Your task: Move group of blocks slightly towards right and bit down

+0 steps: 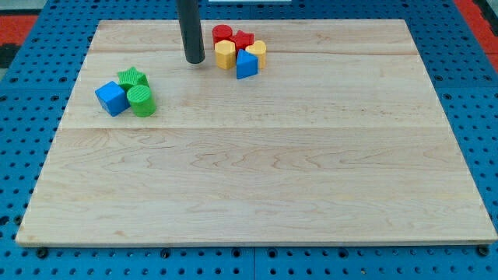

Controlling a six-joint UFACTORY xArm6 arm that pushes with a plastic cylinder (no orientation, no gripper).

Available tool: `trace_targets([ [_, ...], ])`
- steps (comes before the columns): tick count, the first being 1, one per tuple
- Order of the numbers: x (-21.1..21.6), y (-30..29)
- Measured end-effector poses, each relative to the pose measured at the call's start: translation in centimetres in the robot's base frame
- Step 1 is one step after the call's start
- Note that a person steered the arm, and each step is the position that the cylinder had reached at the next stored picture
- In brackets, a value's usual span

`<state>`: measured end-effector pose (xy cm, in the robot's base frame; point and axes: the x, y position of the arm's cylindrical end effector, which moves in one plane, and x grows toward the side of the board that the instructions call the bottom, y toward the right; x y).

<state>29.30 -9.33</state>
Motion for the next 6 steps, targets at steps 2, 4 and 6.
trace_targets([
  [2,-0.1,-0.2],
  [4,-0.8,1.2],
  [6,0.9,10.6],
])
